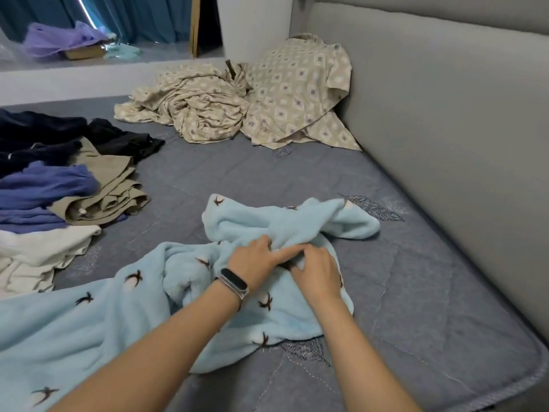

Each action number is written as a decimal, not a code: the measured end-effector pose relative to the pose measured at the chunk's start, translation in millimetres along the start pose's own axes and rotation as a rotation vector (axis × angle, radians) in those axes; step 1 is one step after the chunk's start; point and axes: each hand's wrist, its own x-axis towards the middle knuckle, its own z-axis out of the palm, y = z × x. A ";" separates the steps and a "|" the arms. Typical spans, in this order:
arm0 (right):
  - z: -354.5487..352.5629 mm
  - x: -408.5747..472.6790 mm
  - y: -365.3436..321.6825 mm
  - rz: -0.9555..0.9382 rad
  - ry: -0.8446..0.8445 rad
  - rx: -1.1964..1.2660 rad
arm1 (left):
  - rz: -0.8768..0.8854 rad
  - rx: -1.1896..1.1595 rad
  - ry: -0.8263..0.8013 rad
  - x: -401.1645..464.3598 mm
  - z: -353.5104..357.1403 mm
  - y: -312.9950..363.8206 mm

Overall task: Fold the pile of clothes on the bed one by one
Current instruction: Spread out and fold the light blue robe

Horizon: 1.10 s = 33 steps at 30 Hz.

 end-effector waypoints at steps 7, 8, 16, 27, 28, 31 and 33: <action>-40.1 17.0 14.9 0.186 0.434 0.392 | -0.604 -0.053 0.264 11.9 -32.0 -47.2; -56.4 20.3 21.8 0.330 0.589 0.599 | -0.747 -0.174 0.225 11.6 -35.6 -44.5; -82.4 -10.5 134.7 0.905 0.334 0.627 | -0.410 0.013 0.266 3.1 -2.5 4.9; -81.0 22.5 96.1 0.132 0.267 0.026 | 0.023 -0.305 -0.293 -11.3 11.8 55.7; -85.1 24.3 97.1 0.242 0.358 0.231 | -0.057 -0.460 -0.209 -7.4 8.9 53.8; -109.2 29.1 129.7 0.601 0.736 0.630 | -0.330 -0.526 -0.132 12.3 10.3 40.1; -121.5 23.0 164.7 0.836 0.797 0.679 | -0.329 -0.347 -0.303 22.4 13.7 34.4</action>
